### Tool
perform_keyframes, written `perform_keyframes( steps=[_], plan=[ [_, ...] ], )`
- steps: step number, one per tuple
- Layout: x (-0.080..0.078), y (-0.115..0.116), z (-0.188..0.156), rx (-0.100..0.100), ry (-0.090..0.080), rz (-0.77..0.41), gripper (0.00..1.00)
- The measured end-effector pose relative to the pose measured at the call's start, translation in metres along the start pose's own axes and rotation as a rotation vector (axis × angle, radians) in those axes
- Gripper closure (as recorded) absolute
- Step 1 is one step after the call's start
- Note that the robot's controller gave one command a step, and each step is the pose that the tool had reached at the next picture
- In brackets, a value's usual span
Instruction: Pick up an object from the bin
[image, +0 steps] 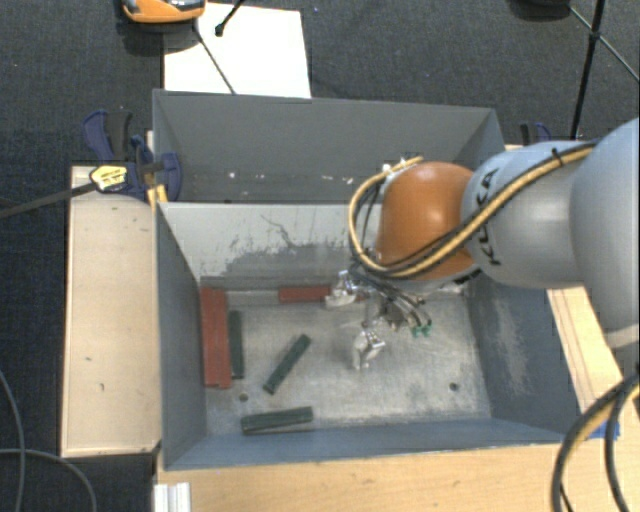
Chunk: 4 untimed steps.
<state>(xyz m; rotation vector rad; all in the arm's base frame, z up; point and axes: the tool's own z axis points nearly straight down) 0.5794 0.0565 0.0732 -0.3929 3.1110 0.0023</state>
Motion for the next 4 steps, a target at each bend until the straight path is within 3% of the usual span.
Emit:
perform_keyframes(
  steps=[1,2,3,4],
  plan=[
    [0.0,0.0,0.0,0.0,0.0,0.001,0.0],
    [0.0,0.004,-0.004,0.001,0.003,-0.078,0.0],
    [-0.005,0.03,-0.012,0.0,-0.001,-0.167,0.0],
    [-0.004,0.077,-0.001,0.0,-0.002,-0.319,1.0]
  ],
)
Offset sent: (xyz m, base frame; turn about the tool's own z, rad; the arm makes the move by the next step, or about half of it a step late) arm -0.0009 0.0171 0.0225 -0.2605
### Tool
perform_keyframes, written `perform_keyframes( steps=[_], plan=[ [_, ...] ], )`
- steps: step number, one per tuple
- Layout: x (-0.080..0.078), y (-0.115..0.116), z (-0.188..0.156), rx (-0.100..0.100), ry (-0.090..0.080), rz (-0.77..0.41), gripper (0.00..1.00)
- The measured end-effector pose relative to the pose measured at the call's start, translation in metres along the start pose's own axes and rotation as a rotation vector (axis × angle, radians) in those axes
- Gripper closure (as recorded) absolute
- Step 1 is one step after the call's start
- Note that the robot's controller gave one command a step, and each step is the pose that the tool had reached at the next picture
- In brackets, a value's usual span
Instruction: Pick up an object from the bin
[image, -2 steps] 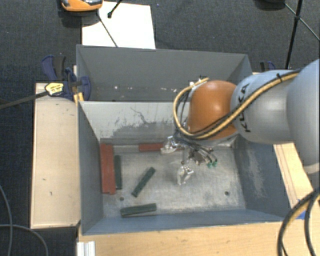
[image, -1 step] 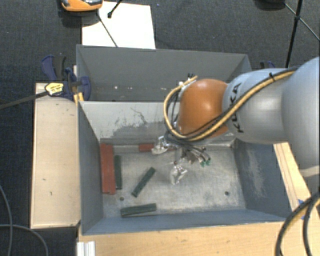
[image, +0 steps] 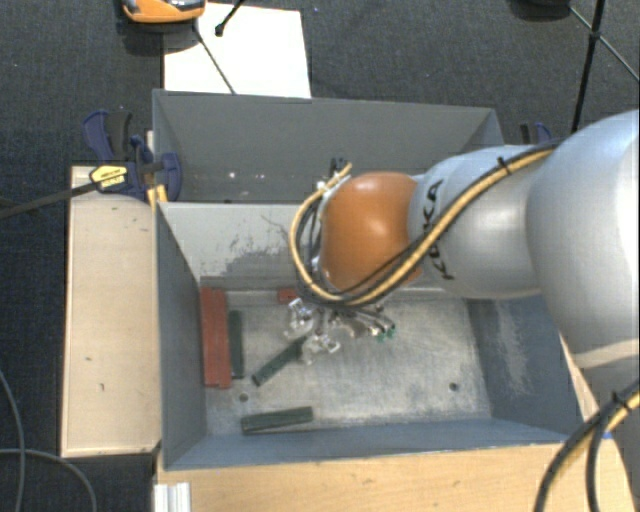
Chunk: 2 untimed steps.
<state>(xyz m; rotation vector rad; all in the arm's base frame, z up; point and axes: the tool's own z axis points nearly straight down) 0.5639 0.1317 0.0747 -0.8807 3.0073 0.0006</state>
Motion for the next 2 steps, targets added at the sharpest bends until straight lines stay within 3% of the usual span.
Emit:
perform_keyframes(
  steps=[1,2],
  plan=[
    [0.0,0.0,0.0,0.0,0.0,0.001,1.0],
    [-0.024,-0.014,-0.201,0.0,0.0,-0.023,1.0]
  ],
)
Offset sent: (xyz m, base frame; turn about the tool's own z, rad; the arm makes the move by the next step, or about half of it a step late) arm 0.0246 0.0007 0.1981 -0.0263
